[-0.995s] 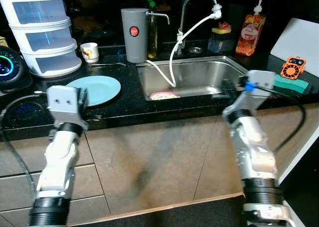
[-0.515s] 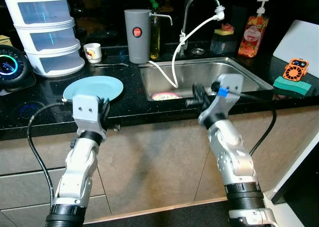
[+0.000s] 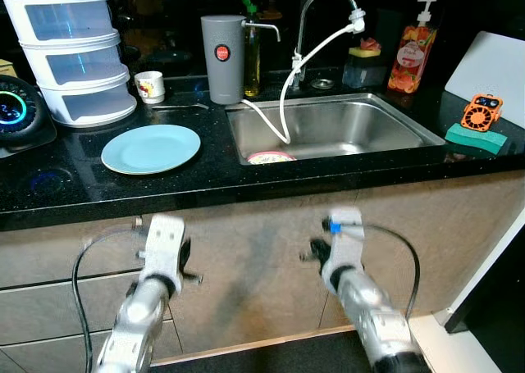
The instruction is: Kitchen organization
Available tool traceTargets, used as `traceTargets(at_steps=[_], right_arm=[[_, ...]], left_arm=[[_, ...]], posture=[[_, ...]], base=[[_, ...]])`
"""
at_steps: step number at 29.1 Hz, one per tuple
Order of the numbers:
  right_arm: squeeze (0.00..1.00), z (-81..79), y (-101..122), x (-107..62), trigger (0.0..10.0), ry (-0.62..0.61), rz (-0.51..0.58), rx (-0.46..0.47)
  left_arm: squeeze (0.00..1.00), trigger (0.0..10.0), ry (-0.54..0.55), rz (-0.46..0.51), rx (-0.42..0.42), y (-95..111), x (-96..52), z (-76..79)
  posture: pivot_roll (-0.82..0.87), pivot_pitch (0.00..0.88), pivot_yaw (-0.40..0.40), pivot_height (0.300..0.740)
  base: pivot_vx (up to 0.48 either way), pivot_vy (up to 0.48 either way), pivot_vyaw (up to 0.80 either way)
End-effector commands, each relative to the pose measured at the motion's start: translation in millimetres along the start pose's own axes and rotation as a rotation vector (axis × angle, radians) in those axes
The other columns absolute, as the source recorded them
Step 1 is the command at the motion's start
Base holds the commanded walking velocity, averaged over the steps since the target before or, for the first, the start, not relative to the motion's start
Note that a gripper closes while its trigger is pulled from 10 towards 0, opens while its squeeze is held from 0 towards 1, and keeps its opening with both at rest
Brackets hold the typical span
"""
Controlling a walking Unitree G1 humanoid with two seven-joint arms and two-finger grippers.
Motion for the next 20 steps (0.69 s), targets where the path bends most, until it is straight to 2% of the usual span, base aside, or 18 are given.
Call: traceTargets(at_steps=[1,2,3,4,5,6,9,10,11,14,15,16,18,20], right_arm=[[0.00,-0.6,40.4,3.1,10.0,0.005,0.149,0.017],[0.00,-0.6,59.7,3.9,10.0,0.012,0.213,0.019],[0.00,1.6,62.5,3.4,10.0,0.015,0.220,0.006],[0.00,8.3,39.3,-0.5,10.0,-0.002,0.140,-0.025],[0.00,8.3,39.3,-0.5,10.0,-0.002,0.140,-0.025],[0.00,11.4,23.0,-3.7,10.0,-0.015,0.085,-0.037],[0.00,13.0,-59.6,-30.8,10.0,-0.012,-0.200,-0.084],[0.00,11.8,-80.6,-42.2,10.0,-0.007,-0.271,-0.094],[0.00,10.1,-86.7,-47.8,10.0,-0.007,-0.285,-0.087],[0.00,7.7,-80.2,-46.2,10.0,-0.005,-0.259,-0.068],[0.00,5.2,-68.7,-41.1,10.0,-0.001,-0.218,-0.050],[0.00,3.4,-40.4,-26.6,10.0,0.000,-0.128,-0.031],[0.00,4.1,-5.4,-10.9,10.0,-0.006,-0.024,-0.012],[0.00,4.1,20.8,-2.2,10.0,-0.007,0.051,0.008]], left_arm=[[0.00,10.0,0.026,0.092,0.005,25.7,3.4,-9.7],[0.00,10.0,0.034,0.129,0.004,37.3,5.5,-12.6],[0.00,10.0,0.032,0.121,0.002,35.5,4.8,-13.7],[0.00,10.0,0.026,0.037,0.014,11.2,-1.7,-12.9],[0.00,10.0,0.026,0.037,0.014,11.2,-1.7,-12.9],[0.00,10.0,0.022,-0.013,0.023,-3.6,-6.4,-11.8],[0.00,10.0,0.008,-0.192,0.029,-58.1,-34.4,-4.6],[0.00,10.0,-0.007,-0.224,0.047,-67.4,-43.3,-1.0],[0.00,10.0,-0.023,-0.225,0.057,-67.5,-47.5,2.4],[0.00,10.0,-0.027,-0.204,0.056,-61.0,-46.4,3.5],[0.00,10.0,-0.027,-0.178,0.052,-52.7,-42.4,2.8],[0.00,10.0,-0.013,-0.121,0.051,-34.4,-30.6,-2.0],[0.00,10.0,0.016,-0.051,0.040,-11.2,-16.3,-9.5],[0.00,10.0,0.042,0.000,0.018,6.3,-7.3,-15.9]], posture=[[-0.06,0.014,0.014,0.740],[-0.06,0.013,0.014,0.740],[-0.06,0.013,0.014,0.740],[-0.06,0.015,0.012,0.740],[-0.06,0.015,0.012,0.740],[-0.06,0.015,0.012,0.740],[-0.06,0.027,0.012,0.740],[-0.06,0.027,0.012,0.740],[-0.06,0.037,0.009,0.740],[-0.06,0.037,0.009,0.740],[-0.05,0.035,0.007,0.740],[-0.05,0.035,0.007,0.740],[-0.05,0.031,0.007,0.740],[-0.06,0.027,0.008,0.740]], base=[[0.000,0.000,0.00],[0.000,0.000,0.00],[0.000,0.000,0.00],[0.000,0.000,0.00],[0.000,0.000,0.00],[0.000,0.000,0.00],[0.000,0.000,0.00],[0.000,0.000,0.00],[0.000,0.000,0.00],[0.000,0.000,0.00],[0.000,0.000,0.00],[0.000,0.000,0.00],[0.000,0.000,0.00],[0.000,0.000,0.00]])
Point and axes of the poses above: a point about 5 cm out from each wrist's last joint towards the gripper, its own x axis pointing out of the wrist towards the gripper, its own y axis along the axis of the wrist's last joint, z = x × y, the point moved 5 cm from there along x, pointing out of the wrist towards the gripper, and after that the axes turned 1 degree about x, right-handed, at the moved point
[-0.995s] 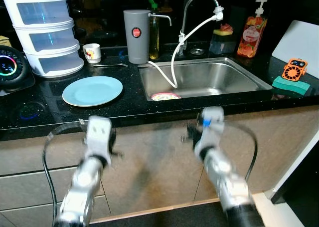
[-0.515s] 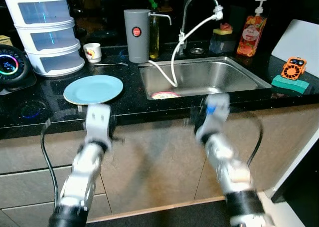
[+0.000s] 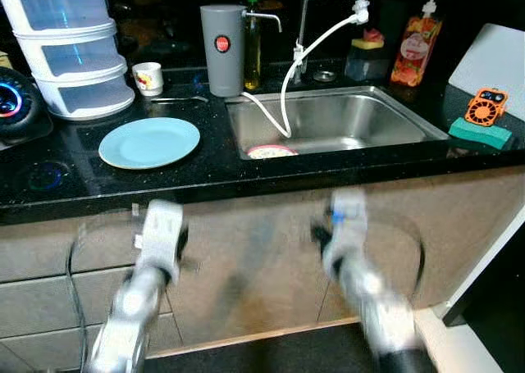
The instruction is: Kitchen organization
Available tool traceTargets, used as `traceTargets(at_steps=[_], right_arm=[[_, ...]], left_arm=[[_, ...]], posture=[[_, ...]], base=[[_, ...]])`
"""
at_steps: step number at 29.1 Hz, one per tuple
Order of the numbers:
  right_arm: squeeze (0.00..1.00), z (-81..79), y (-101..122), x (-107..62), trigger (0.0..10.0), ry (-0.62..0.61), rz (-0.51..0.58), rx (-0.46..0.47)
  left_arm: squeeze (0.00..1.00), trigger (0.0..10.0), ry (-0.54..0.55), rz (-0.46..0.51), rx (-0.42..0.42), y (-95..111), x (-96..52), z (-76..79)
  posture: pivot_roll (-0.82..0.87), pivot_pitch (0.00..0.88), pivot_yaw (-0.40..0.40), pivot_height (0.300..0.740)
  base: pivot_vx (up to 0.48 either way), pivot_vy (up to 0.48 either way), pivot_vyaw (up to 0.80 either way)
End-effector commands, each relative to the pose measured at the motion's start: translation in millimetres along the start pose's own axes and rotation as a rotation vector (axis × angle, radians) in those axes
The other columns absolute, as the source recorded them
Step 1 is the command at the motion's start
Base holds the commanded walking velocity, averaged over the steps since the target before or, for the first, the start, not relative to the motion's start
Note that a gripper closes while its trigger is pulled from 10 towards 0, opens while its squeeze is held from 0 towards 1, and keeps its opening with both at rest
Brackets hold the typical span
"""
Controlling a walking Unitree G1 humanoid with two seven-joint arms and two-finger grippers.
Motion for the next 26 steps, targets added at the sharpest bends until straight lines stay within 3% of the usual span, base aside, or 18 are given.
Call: traceTargets(at_steps=[1,4,6,7,8,9,11,14,18,20,22,23,25,26], right_arm=[[0.00,6.4,4.7,-0.5,10.0,-0.020,0.018,0.028],[0.00,7.0,-0.7,-2.9,10.0,-0.011,-0.008,0.019],[0.00,6.2,-49.6,-21.6,10.0,-0.010,-0.160,-0.008],[0.00,2.1,-89.7,-41.2,10.0,0.011,-0.290,-0.040],[0.00,2.1,-89.7,-41.2,10.0,0.011,-0.290,-0.040],[0.00,0.9,-112.7,-54.8,10.0,0.019,-0.365,-0.054],[0.00,2.1,-117.6,-58.2,10.0,0.010,-0.379,-0.047],[0.00,1.1,-92.5,-42.5,10.0,0.008,-0.294,-0.011],[0.00,1.1,-24.3,-5.3,10.0,0.007,-0.079,-0.020],[0.00,0.7,-16.4,-2.7,10.0,0.008,-0.058,-0.023],[0.00,0.3,-19.2,-3.7,10.0,0.013,-0.072,-0.027],[0.00,0.4,-31.2,-7.6,10.0,0.016,-0.116,-0.039],[0.00,-0.6,-87.6,-30.8,10.0,0.049,-0.314,-0.105],[0.00,-0.6,-87.6,-30.8,10.0,0.049,-0.314,-0.105]], left_arm=[[0.00,10.0,0.043,-0.003,-0.011,0.1,-0.9,-13.7],[0.00,10.0,0.044,-0.014,-0.029,-2.8,-4.4,-13.8],[0.00,10.0,0.020,-0.157,-0.013,-47.3,-25.7,-4.6],[0.00,10.0,-0.005,-0.258,0.004,-78.6,-45.5,4.4],[0.00,10.0,-0.005,-0.258,0.004,-78.6,-45.5,4.4],[0.00,10.0,-0.021,-0.301,-0.003,-91.9,-57.2,11.3],[0.00,10.0,-0.026,-0.300,-0.025,-91.6,-58.7,14.3],[0.00,10.0,-0.032,-0.235,-0.011,-72.3,-42.8,11.4],[0.00,10.0,0.025,-0.065,-0.026,-15.9,-2.1,-6.8],[0.00,10.0,0.031,-0.045,-0.038,-8.8,0.8,-8.7],[0.00,10.0,0.026,-0.055,-0.043,-11.9,-0.6,-7.9],[0.00,10.0,0.016,-0.096,-0.039,-24.9,-5.4,-5.1],[0.00,10.0,-0.046,-0.311,-0.013,-85.9,-32.4,11.1],[0.00,10.0,-0.046,-0.311,-0.013,-85.9,-32.4,11.1]], posture=[[-0.06,0.026,0.009,0.740],[-0.06,0.027,0.009,0.740],[-0.06,0.036,0.013,0.740],[-0.06,0.040,0.017,0.740],[-0.06,0.040,0.017,0.740],[-0.06,0.043,0.015,0.740],[-0.06,0.043,0.014,0.740],[-0.05,0.039,0.011,0.740],[-0.06,0.034,0.012,0.740],[-0.06,0.034,0.012,0.740],[-0.06,0.039,0.011,0.740],[-0.07,0.042,0.009,0.740],[-0.07,0.048,0.004,0.740],[-0.07,0.048,0.004,0.740]], base=[[0.000,0.000,0.00],[0.000,0.000,0.00],[0.000,0.000,0.00],[0.000,0.000,0.00],[0.000,0.000,0.00],[0.000,0.000,0.00],[0.000,0.000,0.00],[0.000,0.000,0.00],[0.000,0.000,0.00],[0.000,0.000,0.00],[0.000,0.000,0.00],[0.000,0.000,0.00],[0.000,0.000,0.00],[0.000,0.000,0.00]])
Point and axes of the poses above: a point about 5 cm out from each wrist's last joint towards the gripper, its own x axis pointing out of the wrist towards the gripper, its own y axis along the axis of the wrist's last joint, z = x × y, the point moved 5 cm from there along x, pointing out of the wrist towards the gripper, and after that the axes turned 1 degree about x, right-handed, at the moved point
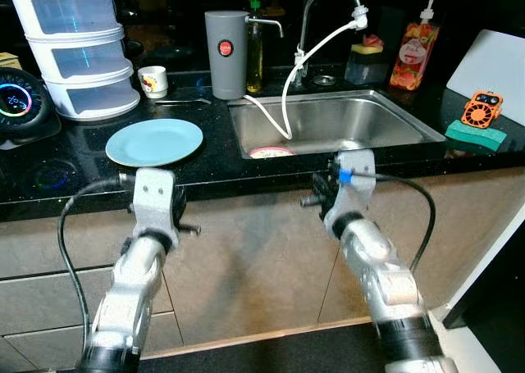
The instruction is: Kitchen organization
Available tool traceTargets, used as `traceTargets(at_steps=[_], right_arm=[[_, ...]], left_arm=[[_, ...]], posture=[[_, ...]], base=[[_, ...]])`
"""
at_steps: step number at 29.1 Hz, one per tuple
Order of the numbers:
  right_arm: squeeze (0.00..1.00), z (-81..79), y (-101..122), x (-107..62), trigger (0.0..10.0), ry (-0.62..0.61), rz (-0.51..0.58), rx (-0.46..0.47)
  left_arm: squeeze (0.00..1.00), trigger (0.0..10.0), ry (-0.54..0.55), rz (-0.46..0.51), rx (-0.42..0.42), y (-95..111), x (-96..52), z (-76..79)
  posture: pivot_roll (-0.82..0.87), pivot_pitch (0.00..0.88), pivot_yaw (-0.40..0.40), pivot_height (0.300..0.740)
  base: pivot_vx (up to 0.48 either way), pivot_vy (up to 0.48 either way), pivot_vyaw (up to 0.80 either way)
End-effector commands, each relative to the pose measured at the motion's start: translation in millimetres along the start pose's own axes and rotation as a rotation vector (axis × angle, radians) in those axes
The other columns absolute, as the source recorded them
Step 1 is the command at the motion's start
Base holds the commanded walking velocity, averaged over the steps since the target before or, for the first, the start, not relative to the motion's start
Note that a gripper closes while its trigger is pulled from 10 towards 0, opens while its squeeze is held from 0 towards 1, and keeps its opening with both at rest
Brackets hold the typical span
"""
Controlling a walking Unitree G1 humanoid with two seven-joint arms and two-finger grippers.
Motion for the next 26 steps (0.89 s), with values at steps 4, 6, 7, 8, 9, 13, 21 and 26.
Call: traceTargets(at_steps=[4,6,7,8,9,13,21,26], right_arm=[[0.00,-10.7,-124.3,-32.3,10.0,0.068,-0.409,-0.018],[0.00,-7.9,-143.0,-38.4,10.0,0.050,-0.471,0.000],[0.00,-4.3,-160.4,-45.1,10.0,0.022,-0.529,0.030],[0.00,1.6,-180.9,-55.0,10.0,-0.030,-0.592,0.082],[0.00,5.6,-195.4,-64.1,10.0,-0.074,-0.640,0.124],[0.00,9.0,-228.8,-94.5,10.0,-0.117,-0.772,0.131],[0.00,9.8,-243.4,-111.8,10.0,-0.163,-0.817,0.165],[0.00,3.8,-242.0,-107.4,10.0,-0.102,-0.778,0.171]], left_arm=[[0.00,10.0,-0.158,-0.441,0.094,-123.4,-38.6,31.7],[0.00,10.0,-0.150,-0.486,0.060,-137.4,-42.9,32.5],[0.00,10.0,-0.142,-0.528,0.031,-151.0,-47.2,33.3],[0.00,10.0,-0.107,-0.585,-0.022,-169.7,-54.3,30.5],[0.00,10.0,-0.083,-0.617,-0.053,-180.1,-59.0,28.9],[0.00,10.0,0.067,-0.752,-0.217,-215.2,-87.1,18.8],[0.00,10.0,-0.044,-0.700,-0.111,-217.8,-94.5,29.5],[0.00,10.0,-0.002,-0.702,-0.107,-227.1,-105.7,23.0]], posture=[[-0.07,0.048,-0.002,0.740],[-0.07,0.048,-0.002,0.740],[-0.07,0.035,-0.004,0.740],[-0.07,0.025,-0.005,0.740],[-0.07,0.025,-0.005,0.740],[-0.06,0.007,-0.023,0.740],[-0.05,0.000,-0.033,0.740],[-0.05,0.000,-0.038,0.740]], base=[[0.000,0.000,0.00],[0.000,0.000,0.00],[0.000,0.000,0.00],[0.000,0.000,0.00],[0.000,0.000,0.00],[0.000,0.000,0.00],[0.000,0.000,0.00],[0.000,0.000,0.00]])
Point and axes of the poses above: a point about 5 cm out from each wrist's last joint towards the gripper, its own x axis pointing out of the wrist towards the gripper, its own y axis along the axis of the wrist's last joint, z = x × y, the point moved 5 cm from there along x, pointing out of the wrist towards the gripper, and after that the axes turned 1 degree about x, right-handed, at the moved point
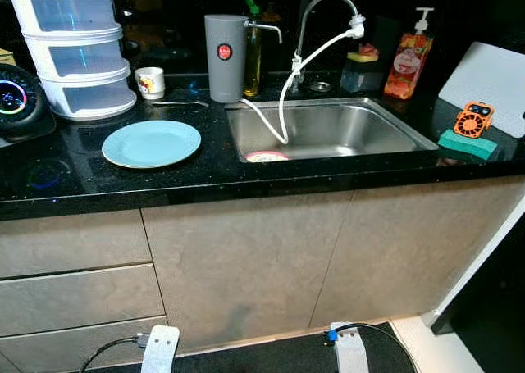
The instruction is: Kitchen organization
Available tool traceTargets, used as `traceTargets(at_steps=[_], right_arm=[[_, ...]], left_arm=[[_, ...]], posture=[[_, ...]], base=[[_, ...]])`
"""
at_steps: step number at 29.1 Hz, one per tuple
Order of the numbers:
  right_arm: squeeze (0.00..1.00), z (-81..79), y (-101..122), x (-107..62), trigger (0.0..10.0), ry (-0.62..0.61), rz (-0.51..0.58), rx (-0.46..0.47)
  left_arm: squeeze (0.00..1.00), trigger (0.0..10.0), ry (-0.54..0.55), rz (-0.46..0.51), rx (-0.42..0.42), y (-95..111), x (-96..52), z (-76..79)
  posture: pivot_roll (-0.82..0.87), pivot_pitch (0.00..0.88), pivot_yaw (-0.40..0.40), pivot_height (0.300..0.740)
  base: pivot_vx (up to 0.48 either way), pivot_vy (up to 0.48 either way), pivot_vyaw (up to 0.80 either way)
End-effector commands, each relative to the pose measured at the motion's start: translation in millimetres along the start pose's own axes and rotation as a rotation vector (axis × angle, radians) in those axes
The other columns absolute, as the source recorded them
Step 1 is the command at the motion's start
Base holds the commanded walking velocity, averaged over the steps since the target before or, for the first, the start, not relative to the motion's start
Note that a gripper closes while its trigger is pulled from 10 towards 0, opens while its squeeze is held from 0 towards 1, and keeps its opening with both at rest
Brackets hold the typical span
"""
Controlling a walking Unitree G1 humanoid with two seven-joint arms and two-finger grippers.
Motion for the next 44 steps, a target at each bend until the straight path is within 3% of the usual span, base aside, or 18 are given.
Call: traceTargets(at_steps=[1,3,4,7,10,14,15,16,17,19,22,23,24,26,27,29,32,44], right_arm=[[0.00,-1.2,1.4,0.4,10.0,0.015,0.019,0.015],[0.00,-2.0,1.0,0.2,10.0,0.027,0.023,0.015],[0.00,-4.3,-0.8,0.0,10.0,0.048,0.017,-0.028],[0.00,-3.2,3.3,0.0,10.0,0.052,0.032,0.024],[0.00,-7.8,6.9,0.8,10.0,0.071,0.037,-0.006],[0.00,-2.7,9.3,1.3,10.0,0.022,0.045,-0.070],[0.00,6.6,11.9,1.3,10.0,-0.047,0.045,-0.047],[0.00,12.4,13.9,0.9,10.0,-0.086,0.051,0.000],[0.00,16.0,12.1,0.5,10.0,-0.106,0.046,0.043],[0.00,16.0,12.1,0.5,10.0,-0.106,0.046,0.043],[0.00,18.9,-0.1,-0.8,10.0,-0.114,0.010,0.027],[0.00,14.2,-10.1,-1.2,10.0,-0.087,-0.016,-0.032],[0.00,12.8,-11.6,-1.3,10.0,-0.082,-0.017,-0.035],[0.00,12.2,-12.0,-1.3,10.0,-0.082,-0.015,-0.031],[0.00,14.6,-11.2,-1.6,10.0,-0.100,-0.004,0.020],[0.00,20.3,-8.3,-2.0,10.0,-0.138,0.015,0.136],[0.00,23.9,-5.0,-2.1,10.0,-0.161,0.026,0.196],[0.00,21.3,-9.4,-1.8,10.0,-0.159,0.003,0.146]], left_arm=[[0.00,10.0,0.008,-0.053,-0.006,-18.7,-3.6,-1.9],[0.00,10.0,0.003,-0.069,-0.016,-23.5,-4.5,-1.4],[0.00,10.0,0.001,-0.081,-0.039,-27.1,-5.1,-1.0],[0.00,10.0,0.011,-0.077,-0.066,-28.0,-5.5,-4.3],[0.00,10.0,0.026,-0.091,-0.109,-28.7,-4.9,-8.1],[0.00,10.0,0.017,-0.116,-0.023,-29.3,-3.9,-7.5],[0.00,10.0,0.048,-0.039,0.006,-10.0,0.5,-10.2],[0.00,10.0,0.055,0.028,-0.047,6.0,3.3,-10.1],[0.00,10.0,0.064,0.060,-0.080,13.5,4.4,-10.6],[0.00,10.0,0.064,0.060,-0.080,13.5,4.4,-10.6],[0.00,10.0,0.082,0.002,-0.098,-2.1,2.0,-10.7],[0.00,10.0,0.139,-0.077,-0.152,-25.8,-4.3,-18.6],[0.00,10.0,0.176,-0.103,-0.196,-34.3,-7.4,-24.3],[0.00,10.0,0.200,-0.114,-0.222,-38.5,-9.3,-27.9],[0.00,10.0,0.185,-0.111,-0.227,-38.9,-9.0,-24.7],[0.00,10.0,0.125,-0.085,-0.188,-32.3,-5.9,-14.2],[0.00,10.0,0.108,-0.078,-0.171,-28.3,-3.6,-8.4],[0.00,10.0,0.095,-0.131,-0.066,-30.8,-1.3,1.2]], posture=[[-0.04,0.000,-0.037,0.740],[-0.04,0.000,-0.037,0.740],[-0.04,0.000,-0.031,0.740],[-0.04,0.003,-0.028,0.740],[-0.04,0.010,-0.026,0.740],[-0.04,0.009,-0.024,0.740],[-0.04,0.015,-0.020,0.740],[-0.04,0.015,-0.020,0.740],[-0.04,0.015,-0.020,0.740],[-0.04,0.015,-0.020,0.740],[-0.04,0.019,-0.018,0.740],[-0.05,0.021,-0.005,0.740],[-0.05,0.021,-0.005,0.740],[-0.05,0.021,-0.005,0.740],[-0.05,0.021,-0.005,0.740],[-0.05,0.017,0.002,0.740],[-0.05,0.020,-0.006,0.740],[-0.04,0.018,-0.022,0.740]], base=[[0.000,0.000,0.00],[0.000,0.000,0.00],[0.000,0.000,0.00],[0.000,0.000,0.00],[0.000,0.000,0.00],[0.000,0.000,0.00],[0.000,0.000,0.00],[0.000,0.000,0.00],[0.000,0.000,0.00],[0.000,0.000,0.00],[0.000,0.000,0.00],[0.000,0.000,0.00],[0.000,0.000,0.00],[0.000,0.000,0.00],[0.000,0.000,0.00],[0.000,0.000,0.00],[0.000,0.000,0.00],[0.000,0.000,0.00]])
Point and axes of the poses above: a point about 5 cm out from each wrist's last joint towards the gripper, its own x axis pointing out of the wrist towards the gripper, its own y axis along the axis of the wrist's last joint, z = x × y, the point moved 5 cm from there along x, pointing out of the wrist towards the gripper, and after that the axes turned 1 degree about x, right-handed, at the moved point
